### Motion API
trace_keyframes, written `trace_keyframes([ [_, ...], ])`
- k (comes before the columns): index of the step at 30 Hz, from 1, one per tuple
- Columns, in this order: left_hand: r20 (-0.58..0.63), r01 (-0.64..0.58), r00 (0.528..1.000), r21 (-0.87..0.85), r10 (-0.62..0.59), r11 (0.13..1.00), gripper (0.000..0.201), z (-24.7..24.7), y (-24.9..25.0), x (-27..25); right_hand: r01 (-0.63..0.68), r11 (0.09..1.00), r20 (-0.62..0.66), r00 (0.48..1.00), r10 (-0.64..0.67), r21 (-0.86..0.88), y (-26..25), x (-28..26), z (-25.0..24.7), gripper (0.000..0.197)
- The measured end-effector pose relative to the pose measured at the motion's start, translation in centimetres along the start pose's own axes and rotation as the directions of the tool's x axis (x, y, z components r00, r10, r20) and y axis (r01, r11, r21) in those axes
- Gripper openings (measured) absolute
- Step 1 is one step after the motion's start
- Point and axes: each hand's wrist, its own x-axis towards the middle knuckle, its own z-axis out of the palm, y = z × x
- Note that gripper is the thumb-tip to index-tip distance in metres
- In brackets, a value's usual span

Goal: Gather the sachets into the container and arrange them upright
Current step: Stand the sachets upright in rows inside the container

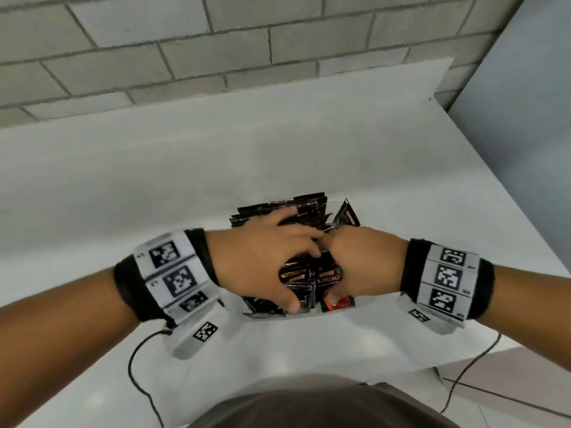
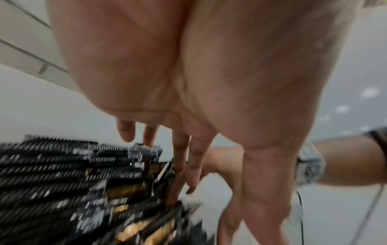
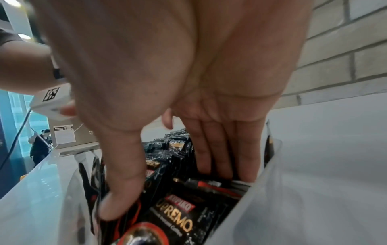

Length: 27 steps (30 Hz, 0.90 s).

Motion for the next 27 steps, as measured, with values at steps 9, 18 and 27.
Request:
trace_keyframes([
  [9,-0.206,-0.043,0.978,0.020,0.047,0.999,0.060,2.6,-1.4,-1.0,-0.003,0.999,-0.050,0.999,0.006,0.054,0.7,0.1,-0.2,0.060],
  [18,-0.086,-0.244,0.962,0.163,0.260,0.956,0.052,5.2,0.5,-2.0,-0.005,1.000,-0.114,0.993,0.005,0.001,0.9,0.6,-0.6,0.014],
  [27,-0.004,-0.103,0.994,0.236,0.107,0.966,0.069,5.8,-1.1,-1.7,0.010,0.996,-0.172,0.985,-0.025,-0.088,1.1,0.3,0.0,0.023],
])
